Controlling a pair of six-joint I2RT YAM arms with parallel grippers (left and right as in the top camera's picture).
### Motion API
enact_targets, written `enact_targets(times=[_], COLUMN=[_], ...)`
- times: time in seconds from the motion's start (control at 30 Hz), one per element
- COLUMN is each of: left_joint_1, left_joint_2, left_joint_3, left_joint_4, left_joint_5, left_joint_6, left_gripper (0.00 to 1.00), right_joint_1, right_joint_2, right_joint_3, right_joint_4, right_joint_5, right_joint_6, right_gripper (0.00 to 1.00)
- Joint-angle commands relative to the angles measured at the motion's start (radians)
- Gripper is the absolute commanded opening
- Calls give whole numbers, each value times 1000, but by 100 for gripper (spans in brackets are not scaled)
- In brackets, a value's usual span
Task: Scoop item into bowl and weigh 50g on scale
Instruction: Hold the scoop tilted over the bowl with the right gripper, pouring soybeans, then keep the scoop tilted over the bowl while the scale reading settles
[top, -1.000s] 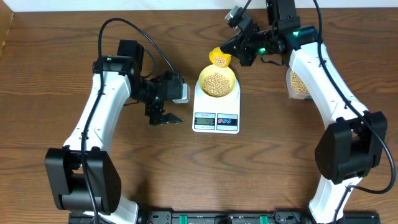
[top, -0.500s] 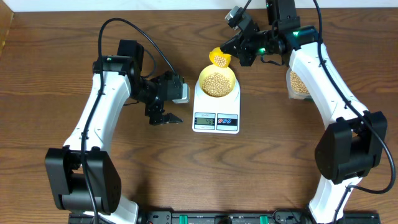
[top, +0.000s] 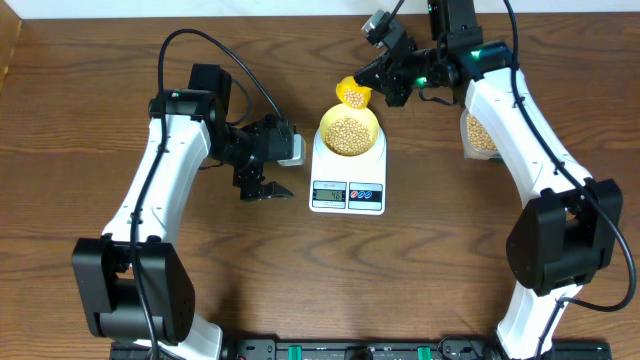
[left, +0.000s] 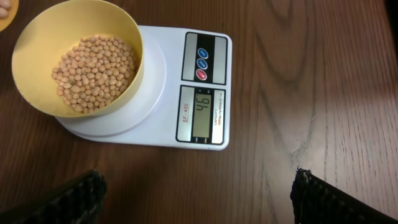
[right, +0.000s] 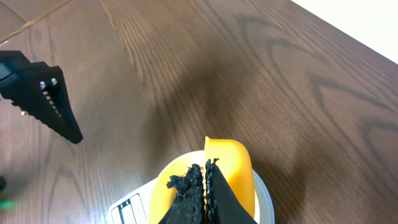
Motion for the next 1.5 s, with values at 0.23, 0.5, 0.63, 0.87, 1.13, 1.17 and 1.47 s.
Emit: enact_targets(times=[0.23, 0.5, 0.63, 0.87, 1.13, 1.17, 1.47], left_joint_1=[1, 1, 1, 1, 1, 1, 1], left_joint_2=[0, 0, 0, 0, 0, 0, 0], left_joint_3=[-8, -8, -8, -8, -8, -8, -8], left_joint_4=[-7, -7, -7, -7, -7, -7, -7], left_joint_5=[5, 5, 5, 5, 5, 5, 5], left_joint_6=[10, 10, 10, 10, 10, 10, 10], left_gripper=[98, 98, 97, 98, 98, 98, 98], right_joint_1=[4, 8, 6, 6, 6, 6, 6], right_joint_2=[-19, -19, -19, -19, -19, -19, -19], right_joint_3=[1, 1, 1, 1, 1, 1, 1], right_joint_4=[-11, -10, 4, 8, 7, 8, 8], right_joint_5=[-60, -55, -13, -13, -13, -13, -13], right_joint_6=[-94, -114, -55, -54, -54, -54, -55], right_gripper=[1, 1, 1, 2, 2, 2, 1])
